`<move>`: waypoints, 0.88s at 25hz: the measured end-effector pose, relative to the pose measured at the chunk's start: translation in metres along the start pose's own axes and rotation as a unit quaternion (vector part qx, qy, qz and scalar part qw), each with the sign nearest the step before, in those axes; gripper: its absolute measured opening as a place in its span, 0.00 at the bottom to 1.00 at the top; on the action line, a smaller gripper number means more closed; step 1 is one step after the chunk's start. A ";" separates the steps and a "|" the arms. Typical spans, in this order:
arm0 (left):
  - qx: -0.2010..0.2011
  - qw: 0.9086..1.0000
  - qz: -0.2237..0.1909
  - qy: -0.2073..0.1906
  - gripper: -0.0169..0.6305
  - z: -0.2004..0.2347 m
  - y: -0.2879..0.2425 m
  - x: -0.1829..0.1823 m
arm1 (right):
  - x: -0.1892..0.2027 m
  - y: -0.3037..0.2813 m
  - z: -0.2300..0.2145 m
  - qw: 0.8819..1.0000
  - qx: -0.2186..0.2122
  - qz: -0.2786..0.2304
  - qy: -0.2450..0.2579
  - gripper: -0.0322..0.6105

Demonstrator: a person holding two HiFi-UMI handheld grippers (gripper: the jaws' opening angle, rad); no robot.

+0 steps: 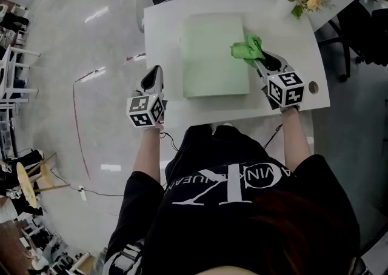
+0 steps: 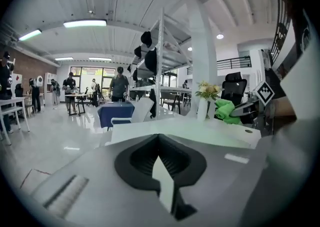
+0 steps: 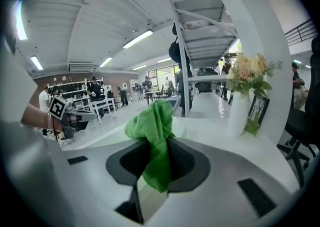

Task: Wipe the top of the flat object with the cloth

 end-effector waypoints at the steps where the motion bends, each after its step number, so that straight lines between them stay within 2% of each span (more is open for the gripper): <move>1: -0.005 1.000 -0.011 -0.005 0.04 0.003 0.001 -0.006 | -0.007 -0.003 0.000 1.000 0.001 -0.008 0.001 0.22; 13: -0.022 0.993 -0.115 -0.011 0.04 0.025 0.006 -0.074 | -0.068 -0.019 0.001 0.997 0.003 -0.075 0.006 0.21; 22: -0.035 0.987 -0.157 -0.003 0.04 0.039 0.015 -0.091 | -0.091 -0.026 0.008 0.995 0.000 -0.105 0.006 0.21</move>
Point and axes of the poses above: the fingertips, and each gripper's own axes: y backward along the fingers, z to its left, x out of its underside, the point moved 6 cm from there along y, backward along the fingers, and after that the axes turned 1 degree about y, right-handed, at the moved point
